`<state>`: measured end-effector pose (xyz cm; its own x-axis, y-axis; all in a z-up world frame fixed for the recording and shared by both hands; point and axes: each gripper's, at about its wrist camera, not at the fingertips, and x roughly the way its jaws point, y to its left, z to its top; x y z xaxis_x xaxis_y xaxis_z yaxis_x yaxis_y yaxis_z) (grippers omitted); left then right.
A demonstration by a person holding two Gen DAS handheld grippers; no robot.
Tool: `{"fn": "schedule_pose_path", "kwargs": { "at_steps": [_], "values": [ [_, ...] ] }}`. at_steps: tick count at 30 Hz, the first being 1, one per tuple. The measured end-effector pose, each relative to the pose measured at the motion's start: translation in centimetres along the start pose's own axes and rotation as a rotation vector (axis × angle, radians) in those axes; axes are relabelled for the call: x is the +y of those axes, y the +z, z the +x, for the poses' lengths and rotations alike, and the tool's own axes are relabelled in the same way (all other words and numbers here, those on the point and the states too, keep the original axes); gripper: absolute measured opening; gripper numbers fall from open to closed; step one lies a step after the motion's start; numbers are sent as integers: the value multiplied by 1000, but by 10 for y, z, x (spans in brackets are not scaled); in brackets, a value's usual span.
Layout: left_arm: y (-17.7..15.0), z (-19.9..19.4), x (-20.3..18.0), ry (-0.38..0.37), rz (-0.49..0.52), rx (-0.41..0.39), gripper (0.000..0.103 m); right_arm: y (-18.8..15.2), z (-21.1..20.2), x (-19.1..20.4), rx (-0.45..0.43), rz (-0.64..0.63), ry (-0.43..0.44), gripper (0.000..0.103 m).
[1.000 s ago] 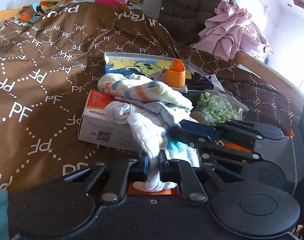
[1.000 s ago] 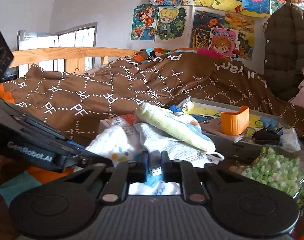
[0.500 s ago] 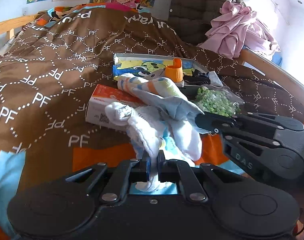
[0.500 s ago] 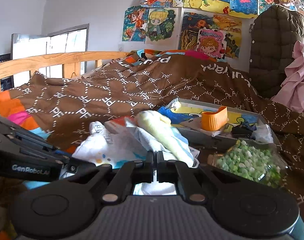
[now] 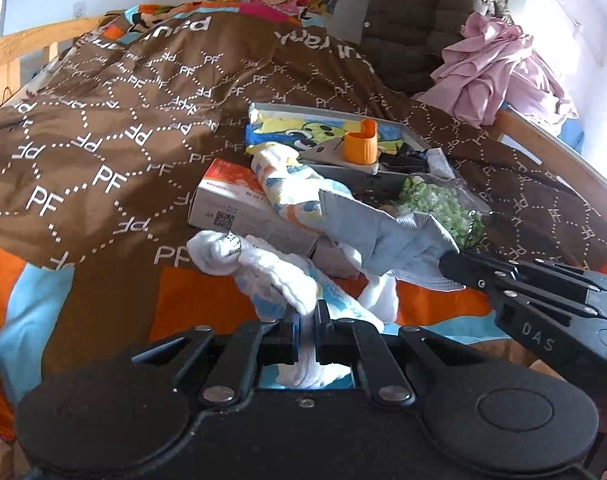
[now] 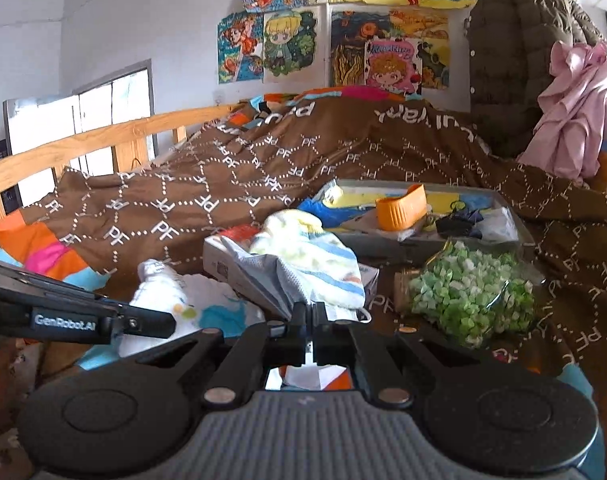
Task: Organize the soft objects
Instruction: 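Grasp the white sock with the left tool while the right tool grasps a white cloth, then carry the white sock and white cloth over the cartoon tray with both tools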
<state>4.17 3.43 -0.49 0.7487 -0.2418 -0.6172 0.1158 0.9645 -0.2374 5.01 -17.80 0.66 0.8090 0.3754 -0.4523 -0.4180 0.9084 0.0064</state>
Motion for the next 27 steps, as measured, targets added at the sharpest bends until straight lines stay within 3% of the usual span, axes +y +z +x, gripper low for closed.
{"fn": "schedule_pose_path", "kwargs": {
  "at_steps": [16, 18, 19, 20, 27],
  "values": [
    [5, 8, 2, 4, -35, 16, 7, -7, 29, 2, 34, 30, 66, 24],
    [4, 8, 1, 3, -32, 13, 7, -7, 29, 5, 35, 16, 63, 23],
    [5, 7, 0, 4, -31, 8, 7, -8, 29, 6, 34, 10, 57, 19],
    [5, 6, -1, 5, -31, 1, 6, -7, 28, 7, 33, 6, 55, 6],
    [16, -13, -13, 14, -25, -86, 6, 1, 5, 2, -80, 39, 16, 2]
  ]
}}
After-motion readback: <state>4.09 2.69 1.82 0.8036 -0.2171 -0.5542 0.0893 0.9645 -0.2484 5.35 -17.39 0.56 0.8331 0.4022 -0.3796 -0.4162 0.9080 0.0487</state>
